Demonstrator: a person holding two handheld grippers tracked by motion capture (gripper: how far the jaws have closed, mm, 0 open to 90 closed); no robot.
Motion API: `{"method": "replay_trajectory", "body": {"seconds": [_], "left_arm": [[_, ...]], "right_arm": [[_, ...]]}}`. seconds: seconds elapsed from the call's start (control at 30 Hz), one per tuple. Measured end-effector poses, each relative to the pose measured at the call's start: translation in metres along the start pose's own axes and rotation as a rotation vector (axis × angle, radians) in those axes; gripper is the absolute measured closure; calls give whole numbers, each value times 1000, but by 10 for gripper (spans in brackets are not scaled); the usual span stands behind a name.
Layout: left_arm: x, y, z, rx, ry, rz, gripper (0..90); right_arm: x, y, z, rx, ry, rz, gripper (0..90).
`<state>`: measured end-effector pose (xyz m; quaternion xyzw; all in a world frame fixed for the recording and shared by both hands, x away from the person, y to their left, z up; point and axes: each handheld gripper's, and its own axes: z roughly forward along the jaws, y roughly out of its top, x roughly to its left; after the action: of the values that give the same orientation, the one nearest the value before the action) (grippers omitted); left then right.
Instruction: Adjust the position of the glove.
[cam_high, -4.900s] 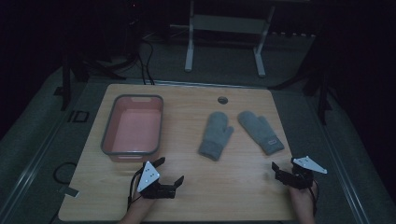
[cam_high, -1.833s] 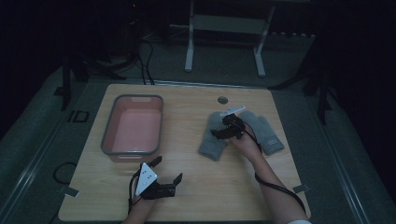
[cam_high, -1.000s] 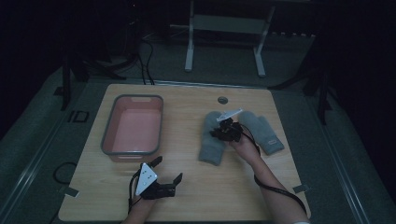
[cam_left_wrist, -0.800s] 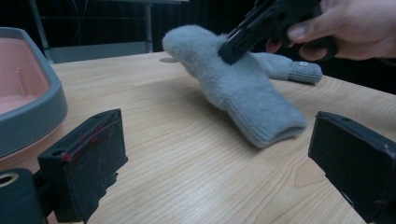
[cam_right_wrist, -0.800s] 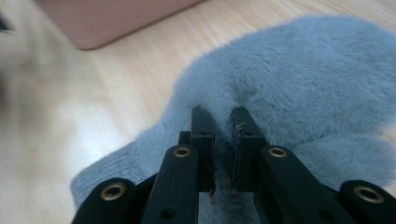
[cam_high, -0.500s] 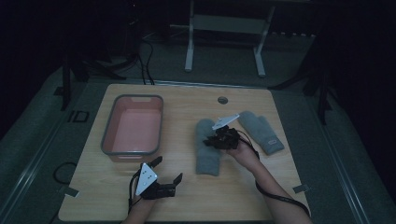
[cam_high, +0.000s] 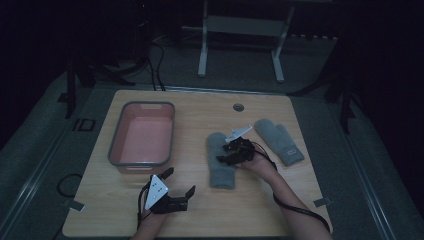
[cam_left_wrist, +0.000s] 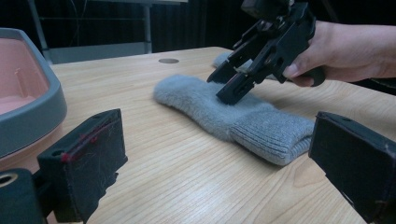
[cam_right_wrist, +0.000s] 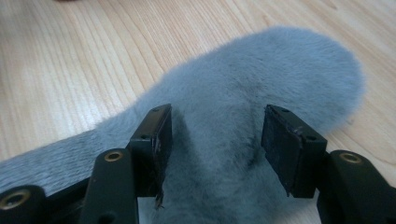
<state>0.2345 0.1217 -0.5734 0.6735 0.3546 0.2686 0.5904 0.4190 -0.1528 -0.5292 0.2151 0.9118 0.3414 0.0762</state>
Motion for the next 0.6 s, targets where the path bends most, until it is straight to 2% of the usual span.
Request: {"method": "replay_trajectory", "body": {"seconds": [0.13, 0.37, 0.43, 0.5, 0.53, 0.6], "left_arm": [[0, 0, 0, 1, 1, 1, 42], [0, 0, 0, 2, 3, -10, 42], [1, 0, 0, 2, 2, -12, 42], [1, 0, 0, 3, 2, -10, 42], [1, 0, 0, 3, 2, -10, 42], [0, 0, 0, 2, 2, -10, 42]], "right_arm": [[0, 1, -13, -28, -9, 3, 386], [-10, -5, -42, -67, -60, 50, 346], [-15, -10, -50, -59, -48, 70, 345], [-18, -14, -60, -81, -87, 79, 354], [-18, -14, -60, -81, -87, 79, 354], [-25, -21, -72, -98, -110, 99, 359]]}}
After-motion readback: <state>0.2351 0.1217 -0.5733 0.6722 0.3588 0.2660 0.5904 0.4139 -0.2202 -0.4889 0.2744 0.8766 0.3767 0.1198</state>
